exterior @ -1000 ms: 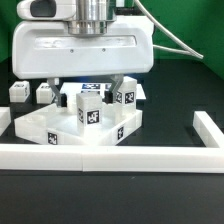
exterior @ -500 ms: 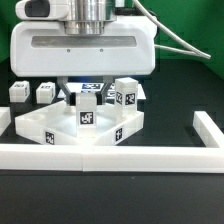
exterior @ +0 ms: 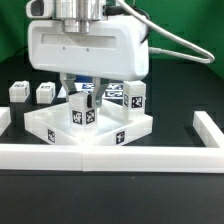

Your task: Assemble square table

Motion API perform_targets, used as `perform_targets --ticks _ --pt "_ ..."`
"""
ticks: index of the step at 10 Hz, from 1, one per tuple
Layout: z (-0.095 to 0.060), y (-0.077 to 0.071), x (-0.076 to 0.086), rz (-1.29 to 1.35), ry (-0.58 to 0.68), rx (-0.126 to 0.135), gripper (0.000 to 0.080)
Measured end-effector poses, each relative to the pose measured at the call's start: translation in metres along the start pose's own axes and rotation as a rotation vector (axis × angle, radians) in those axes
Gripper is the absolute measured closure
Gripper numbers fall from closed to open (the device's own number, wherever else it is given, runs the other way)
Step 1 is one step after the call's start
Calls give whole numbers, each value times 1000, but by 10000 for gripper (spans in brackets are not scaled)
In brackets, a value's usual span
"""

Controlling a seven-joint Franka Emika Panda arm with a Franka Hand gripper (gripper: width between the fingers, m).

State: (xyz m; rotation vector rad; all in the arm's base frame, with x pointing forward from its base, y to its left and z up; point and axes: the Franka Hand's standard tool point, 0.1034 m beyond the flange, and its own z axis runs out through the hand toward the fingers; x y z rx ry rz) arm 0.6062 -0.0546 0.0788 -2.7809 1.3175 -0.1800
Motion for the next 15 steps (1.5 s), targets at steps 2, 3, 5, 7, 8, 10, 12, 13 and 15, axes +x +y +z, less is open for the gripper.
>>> perform_targets --ticks 2,3,5,7,8,10,12,13,15 --pt "0 -1 -1 124 -7 11 507" --pt "0 -1 -1 196 -8 13 506" --pt "0 -2 0 312 -9 14 506" --pt "0 -13 -8 608 -31 -4 506" --pt "2 -23 -14 724 -34 -9 506" --pt "5 -42 -28 1062 -35 -17 504" --pt "5 -49 -39 1235 -15 -20 492" --pt "4 -47 -40 1258 0 -23 492" --pt "5 -46 -40 1259 16 -26 482"
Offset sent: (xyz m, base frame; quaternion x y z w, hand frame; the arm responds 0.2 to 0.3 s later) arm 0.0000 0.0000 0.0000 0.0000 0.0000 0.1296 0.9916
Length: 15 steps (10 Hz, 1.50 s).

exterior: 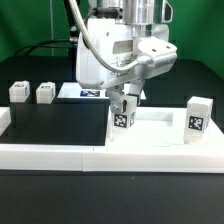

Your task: Assemble square table

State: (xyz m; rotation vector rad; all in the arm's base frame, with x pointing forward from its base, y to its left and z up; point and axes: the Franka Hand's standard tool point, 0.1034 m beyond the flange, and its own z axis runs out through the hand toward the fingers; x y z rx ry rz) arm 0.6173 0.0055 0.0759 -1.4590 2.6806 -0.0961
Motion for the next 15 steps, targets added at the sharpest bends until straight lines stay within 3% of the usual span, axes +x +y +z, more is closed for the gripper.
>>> perform_targets --ticks 4,5,6,7,8,15 --pt "0 1 3 -9 6 -3 481" --pt "0 1 3 -11 6 -3 412" --pt "0 1 3 -13 7 -3 412" --pt "0 1 3 -15 7 -3 244" --pt "0 1 3 -17 7 -3 171" --pt "1 1 3 -24 8 -4 150"
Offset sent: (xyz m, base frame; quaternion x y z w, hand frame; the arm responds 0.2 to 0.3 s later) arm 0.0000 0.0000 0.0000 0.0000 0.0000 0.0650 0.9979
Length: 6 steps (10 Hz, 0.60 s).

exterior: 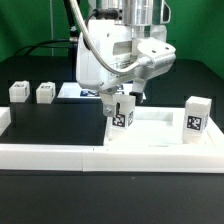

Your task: Assemble square table

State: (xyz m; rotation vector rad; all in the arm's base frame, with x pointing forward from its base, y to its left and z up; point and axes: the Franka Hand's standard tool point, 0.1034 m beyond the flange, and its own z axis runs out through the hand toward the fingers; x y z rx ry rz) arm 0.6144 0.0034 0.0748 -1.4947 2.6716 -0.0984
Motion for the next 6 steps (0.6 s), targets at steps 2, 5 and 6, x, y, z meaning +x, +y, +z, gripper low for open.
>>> perform_targets --ticks 2,5,6 --pt "0 0 0 -1 0 0 150" --pt "1 0 0 -4 1 -1 150" --pt "0 -1 0 -56 -1 4 150"
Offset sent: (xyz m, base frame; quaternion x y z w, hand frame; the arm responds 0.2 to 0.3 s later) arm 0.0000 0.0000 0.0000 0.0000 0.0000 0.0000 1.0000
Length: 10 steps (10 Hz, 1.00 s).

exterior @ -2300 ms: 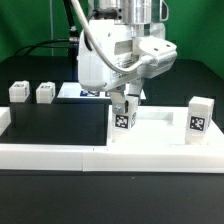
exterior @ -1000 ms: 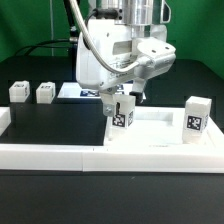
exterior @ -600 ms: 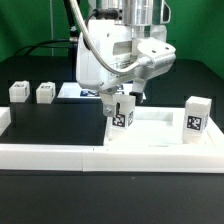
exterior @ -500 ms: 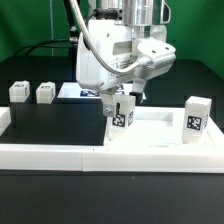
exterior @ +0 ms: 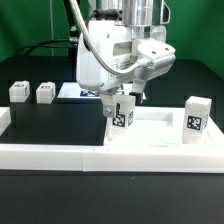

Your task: Assemble square table

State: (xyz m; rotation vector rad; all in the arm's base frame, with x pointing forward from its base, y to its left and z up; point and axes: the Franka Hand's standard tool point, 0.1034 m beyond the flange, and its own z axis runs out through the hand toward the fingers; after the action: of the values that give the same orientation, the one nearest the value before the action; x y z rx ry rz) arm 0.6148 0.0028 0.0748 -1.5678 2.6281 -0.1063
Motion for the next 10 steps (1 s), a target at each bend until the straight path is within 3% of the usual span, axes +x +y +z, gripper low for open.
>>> perform_targets --ticks 1,2,3,4,5,8,10 --pt "-11 -2 1 -129 -31 37 150" --pt "-29 7 9 -294 -67 66 150" --pt "-38 20 15 -483 -79 65 150" --pt "-42 23 14 -587 -79 70 150" --pt "-43 21 20 -630 -57 119 150" --pt "-39 23 23 -975 -29 122 150" --pt "-30 33 25 -1415 0 82 150"
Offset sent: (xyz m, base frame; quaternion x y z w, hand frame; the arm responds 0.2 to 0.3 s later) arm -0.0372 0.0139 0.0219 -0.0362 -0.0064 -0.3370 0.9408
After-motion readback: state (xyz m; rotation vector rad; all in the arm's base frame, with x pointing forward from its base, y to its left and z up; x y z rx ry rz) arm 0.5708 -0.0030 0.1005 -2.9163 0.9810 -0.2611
